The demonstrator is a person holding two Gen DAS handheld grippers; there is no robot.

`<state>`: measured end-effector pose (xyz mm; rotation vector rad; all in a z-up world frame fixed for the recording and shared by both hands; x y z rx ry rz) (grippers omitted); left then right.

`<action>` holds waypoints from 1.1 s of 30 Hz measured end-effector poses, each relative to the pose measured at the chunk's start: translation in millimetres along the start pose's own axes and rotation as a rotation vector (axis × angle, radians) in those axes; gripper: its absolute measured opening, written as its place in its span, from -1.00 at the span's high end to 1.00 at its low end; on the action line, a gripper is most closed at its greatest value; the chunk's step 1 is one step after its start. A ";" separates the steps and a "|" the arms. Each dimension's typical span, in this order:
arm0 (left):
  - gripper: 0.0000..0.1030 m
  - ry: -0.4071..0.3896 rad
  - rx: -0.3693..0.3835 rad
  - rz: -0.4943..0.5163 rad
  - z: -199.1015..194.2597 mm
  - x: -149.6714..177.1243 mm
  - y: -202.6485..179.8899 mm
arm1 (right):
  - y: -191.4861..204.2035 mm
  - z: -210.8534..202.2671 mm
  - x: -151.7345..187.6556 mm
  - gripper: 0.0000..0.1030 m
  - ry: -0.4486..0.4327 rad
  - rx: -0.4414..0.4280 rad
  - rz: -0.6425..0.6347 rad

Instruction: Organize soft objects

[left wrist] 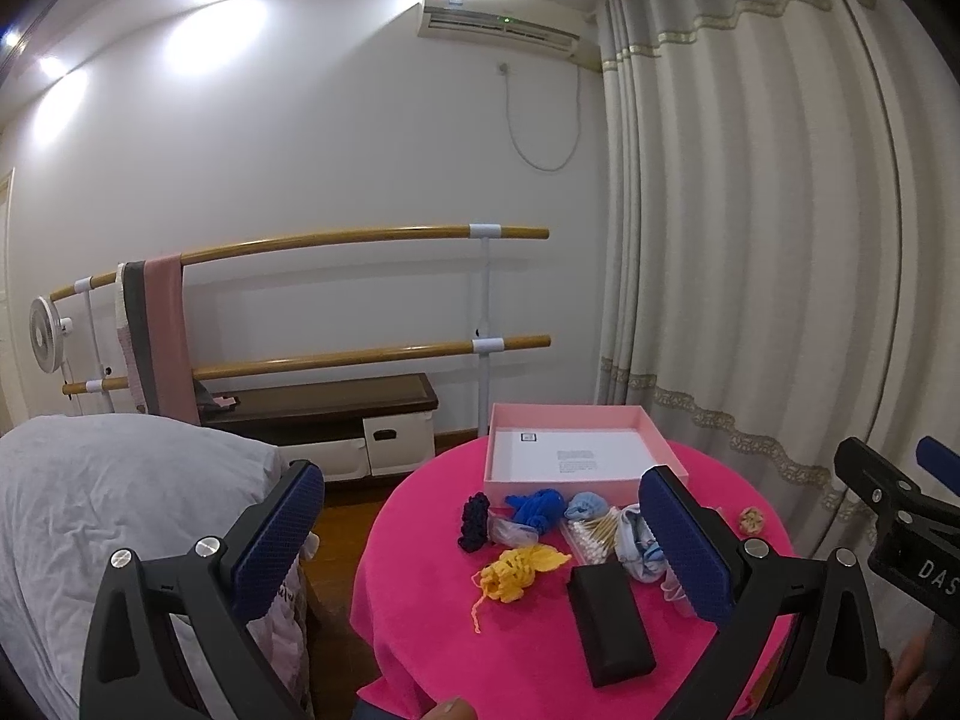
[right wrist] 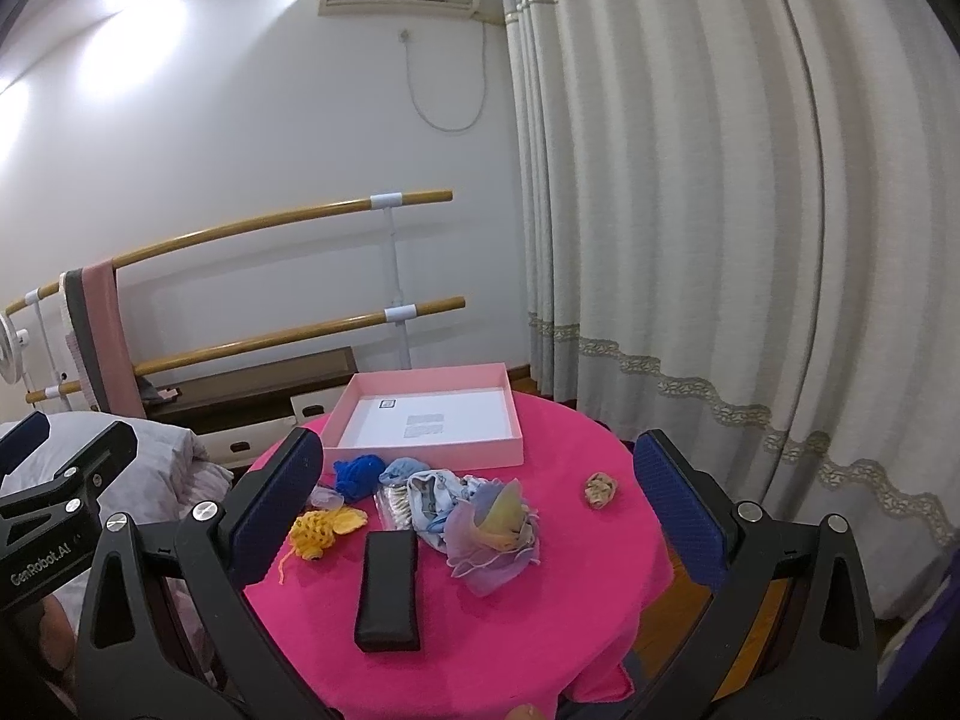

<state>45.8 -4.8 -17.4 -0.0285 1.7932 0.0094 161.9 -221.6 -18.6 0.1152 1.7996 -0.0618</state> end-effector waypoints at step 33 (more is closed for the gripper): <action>-1.00 0.029 -0.001 0.015 17.6 14.4 -6.1 | -3.3 17.9 15.8 -1.00 0.028 0.019 -0.002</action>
Point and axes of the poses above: each gripper's, at about its wrist camera, not at the fingertips, and z roughly the way its jaws point, y to its left, x to its underside, the point moved 7 cm from there along z, roughly the way its jaws point, and after that the axes turned 6 degrees about -y, right-handed, at the moved point
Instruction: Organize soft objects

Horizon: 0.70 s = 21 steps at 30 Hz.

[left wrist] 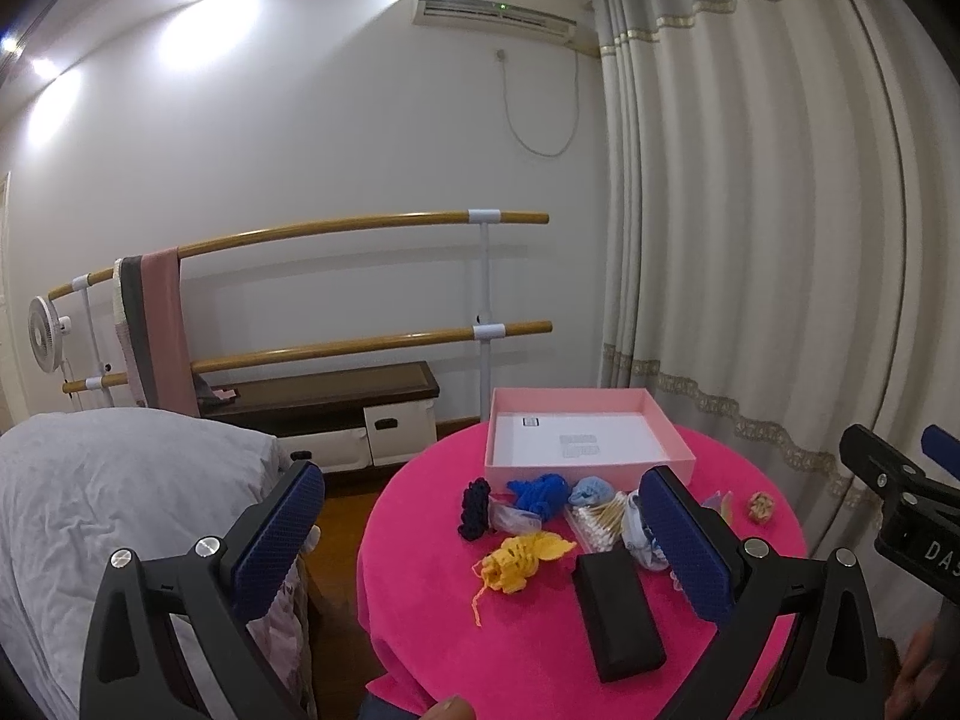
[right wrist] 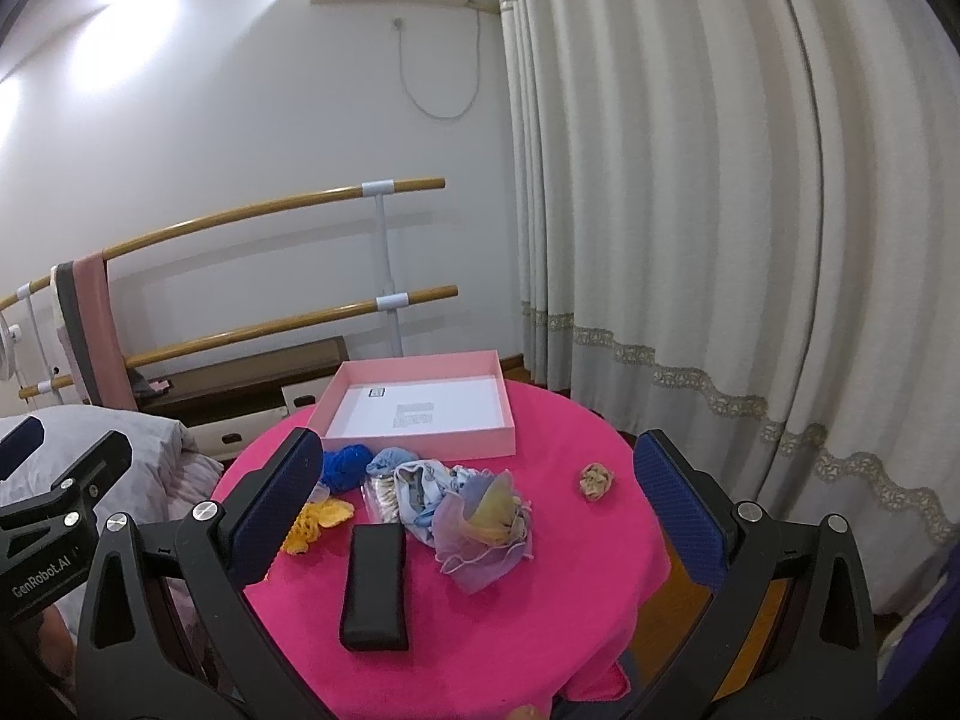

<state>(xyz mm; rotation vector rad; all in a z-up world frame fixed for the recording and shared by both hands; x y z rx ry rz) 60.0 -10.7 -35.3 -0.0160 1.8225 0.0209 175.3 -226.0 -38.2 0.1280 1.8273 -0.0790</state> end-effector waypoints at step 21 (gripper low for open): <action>-1.00 0.343 -0.026 0.000 130.4 78.2 7.8 | -14.0 94.6 108.2 -1.00 0.322 -0.009 0.007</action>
Point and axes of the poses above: each gripper's, at about its wrist camera, not at the fingertips, and z roughly the way its jaws point, y to its left, x to its underside, the point moved 7 cm from there along z, roughly the way its jaws point, and after that the axes turned 6 degrees about -y, right-handed, at the moved point
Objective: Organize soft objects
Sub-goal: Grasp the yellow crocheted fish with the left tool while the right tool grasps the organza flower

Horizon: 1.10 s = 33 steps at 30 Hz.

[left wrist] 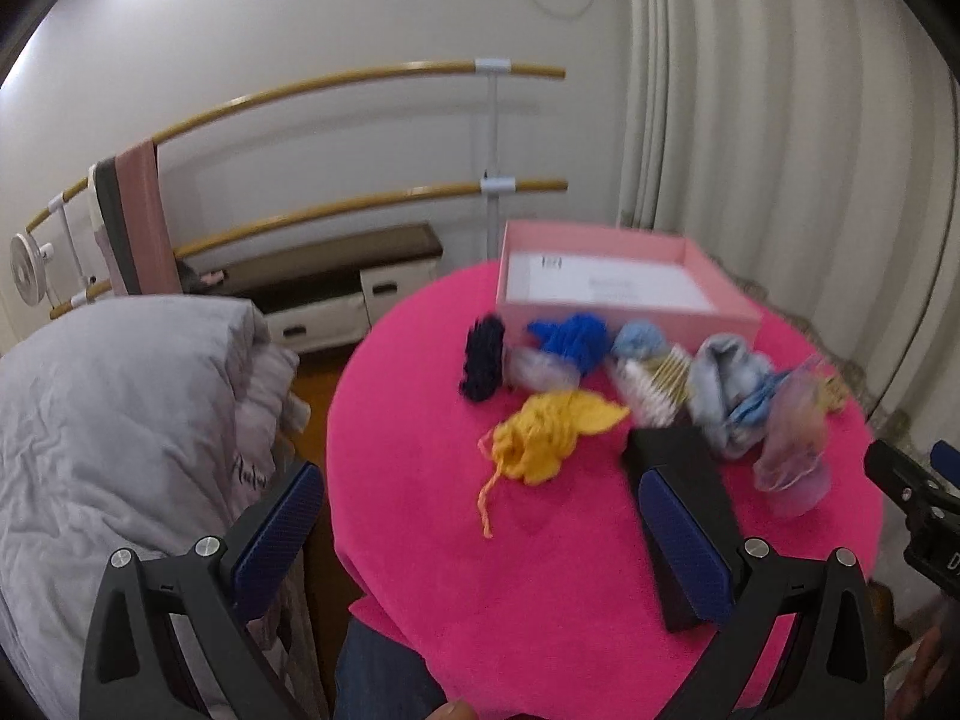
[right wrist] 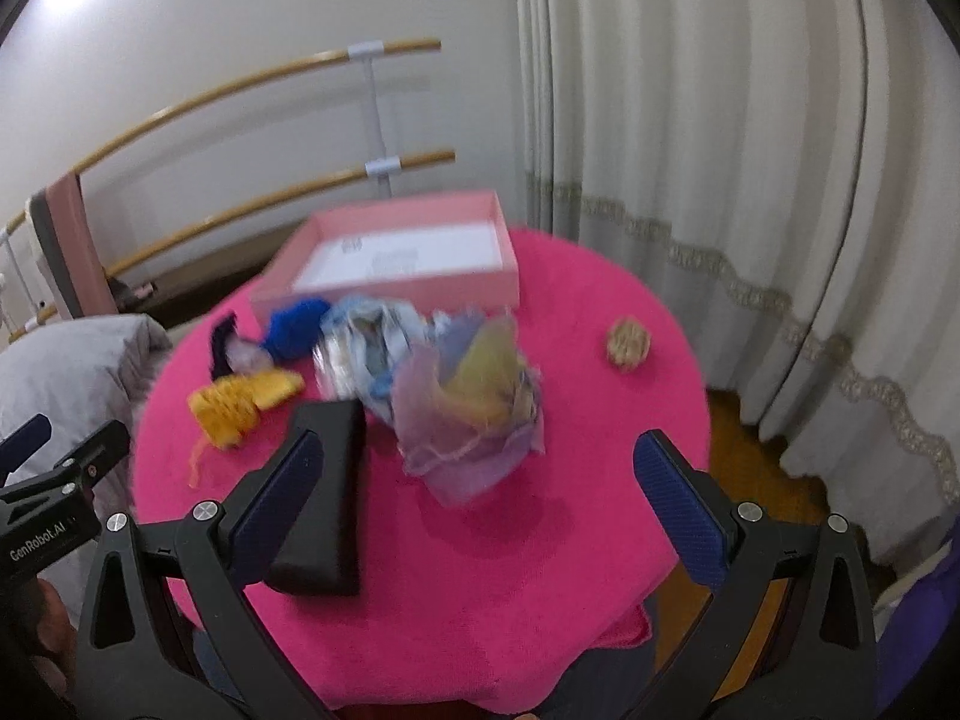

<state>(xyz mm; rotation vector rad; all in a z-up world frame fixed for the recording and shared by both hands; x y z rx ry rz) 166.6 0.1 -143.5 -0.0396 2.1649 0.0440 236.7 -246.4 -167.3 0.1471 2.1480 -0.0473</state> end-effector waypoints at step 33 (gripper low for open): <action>-0.29 0.219 0.132 0.021 245.0 0.8 -33.2 | -28.0 142.2 19.3 -0.28 0.218 -0.028 0.025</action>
Point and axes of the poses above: each gripper's, at about its wrist camera, not at the fingertips, and z roughly the way its jaws point, y to its left, x to its underside, the point moved 7 cm from there along z, roughly the way its jaws point, and after that the axes turned 6 degrees about -y, right-handed, at the moved point
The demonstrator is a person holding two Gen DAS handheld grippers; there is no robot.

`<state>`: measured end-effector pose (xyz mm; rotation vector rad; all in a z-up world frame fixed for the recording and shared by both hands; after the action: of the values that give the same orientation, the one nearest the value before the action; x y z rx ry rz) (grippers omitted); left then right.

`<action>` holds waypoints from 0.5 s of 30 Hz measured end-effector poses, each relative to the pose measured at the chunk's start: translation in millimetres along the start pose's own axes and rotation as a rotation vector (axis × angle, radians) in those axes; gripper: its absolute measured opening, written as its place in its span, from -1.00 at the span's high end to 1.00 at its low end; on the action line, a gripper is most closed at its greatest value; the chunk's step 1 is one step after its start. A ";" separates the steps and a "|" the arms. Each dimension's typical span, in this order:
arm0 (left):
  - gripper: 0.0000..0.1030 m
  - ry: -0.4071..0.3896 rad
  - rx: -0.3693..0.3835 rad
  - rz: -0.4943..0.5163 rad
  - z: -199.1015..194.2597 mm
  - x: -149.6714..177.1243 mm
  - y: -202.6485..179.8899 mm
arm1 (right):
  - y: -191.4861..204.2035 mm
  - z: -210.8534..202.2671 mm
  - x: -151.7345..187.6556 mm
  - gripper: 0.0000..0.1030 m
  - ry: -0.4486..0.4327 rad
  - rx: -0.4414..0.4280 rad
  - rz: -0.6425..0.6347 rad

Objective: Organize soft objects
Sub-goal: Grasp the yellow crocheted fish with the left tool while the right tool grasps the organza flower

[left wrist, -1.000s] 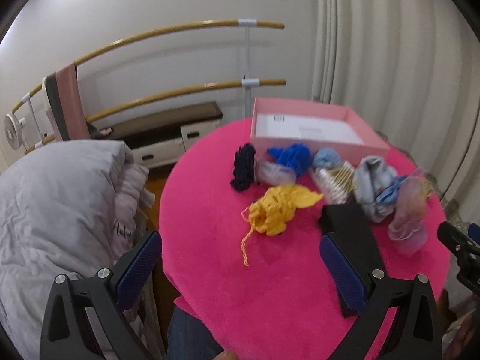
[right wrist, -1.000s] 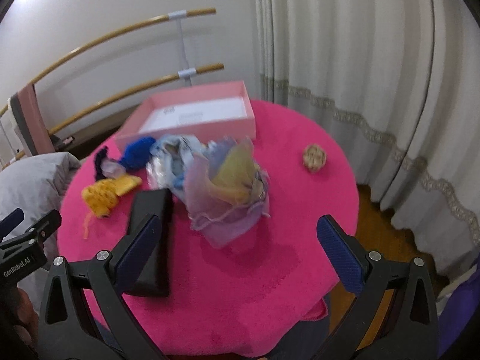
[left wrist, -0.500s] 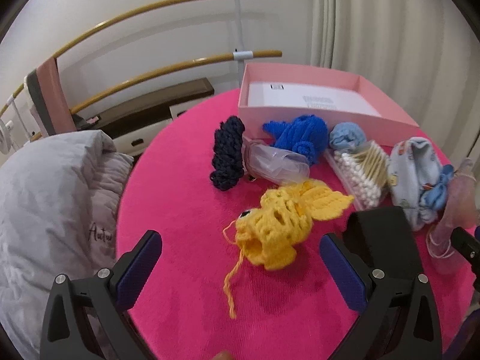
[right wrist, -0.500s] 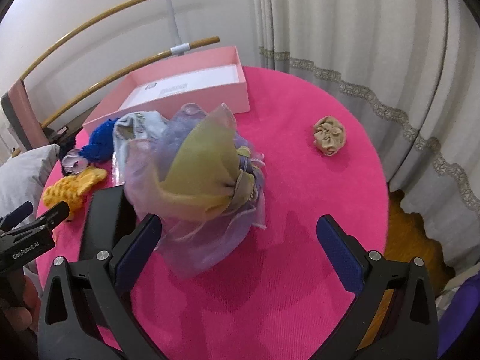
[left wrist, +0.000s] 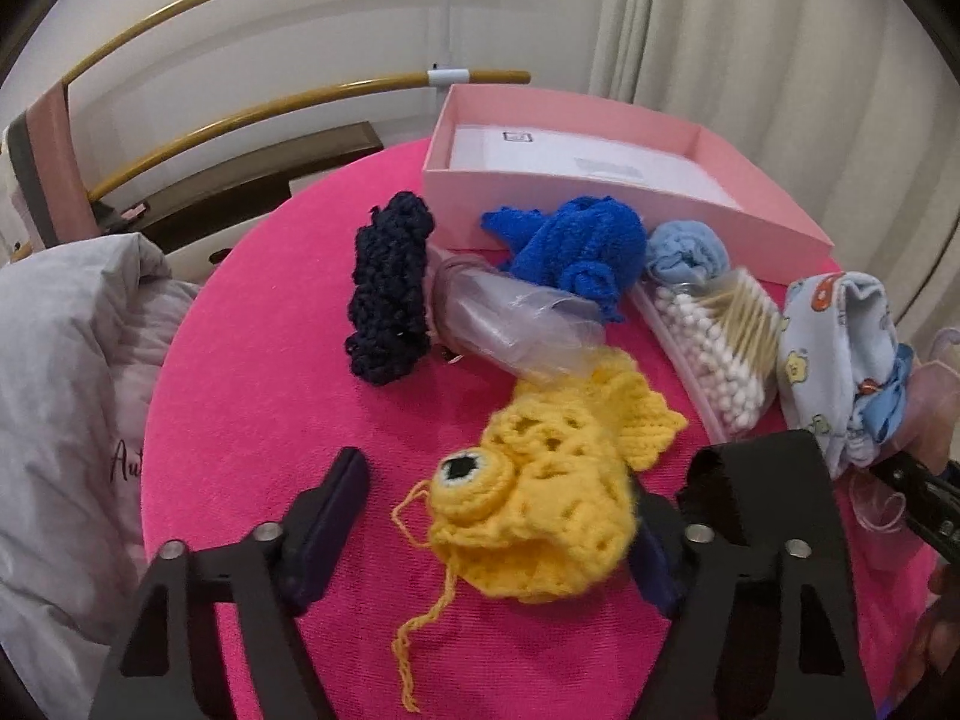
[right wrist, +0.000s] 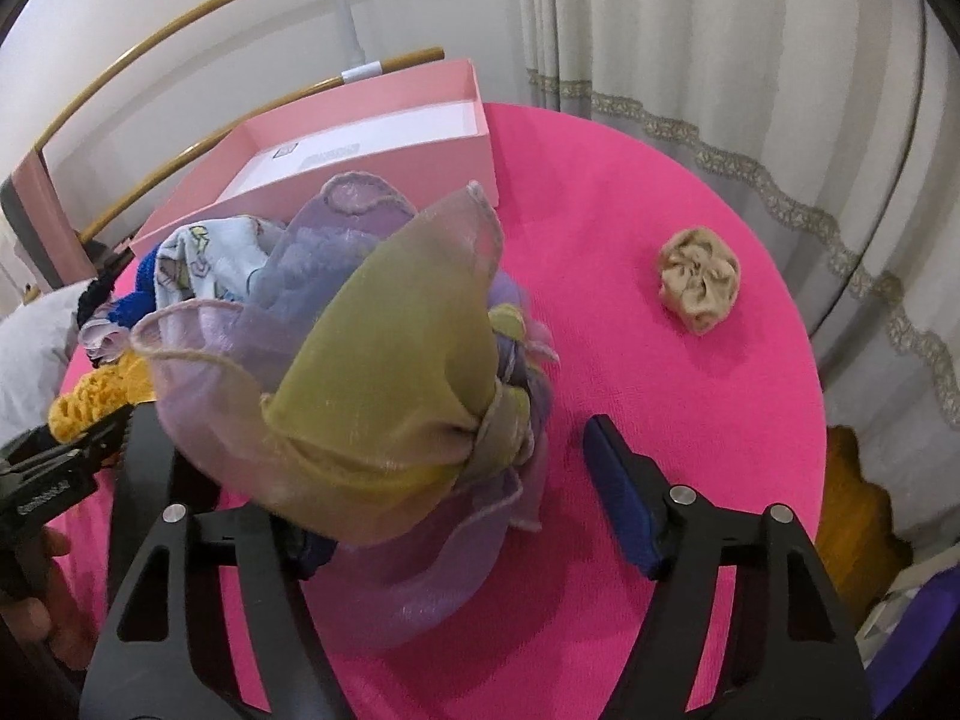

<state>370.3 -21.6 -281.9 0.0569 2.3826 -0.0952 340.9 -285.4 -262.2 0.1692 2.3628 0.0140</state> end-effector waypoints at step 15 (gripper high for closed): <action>0.56 0.011 0.062 0.010 -28.0 8.9 -7.6 | -24.7 -30.2 -3.9 0.56 -0.051 -0.034 0.044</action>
<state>344.1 -26.7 -267.3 0.0990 2.3898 -0.1650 319.6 -309.2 -239.4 0.2026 2.3063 0.0701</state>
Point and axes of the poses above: each gripper's, at about its wrist camera, not at the fingertips, and z roughly the way its jaws point, y to its left, x to its underside, the point moved 7 cm from there along z, roughly the way its jaws point, and after that the axes turned 6 degrees about -y, right-handed, at the moved point
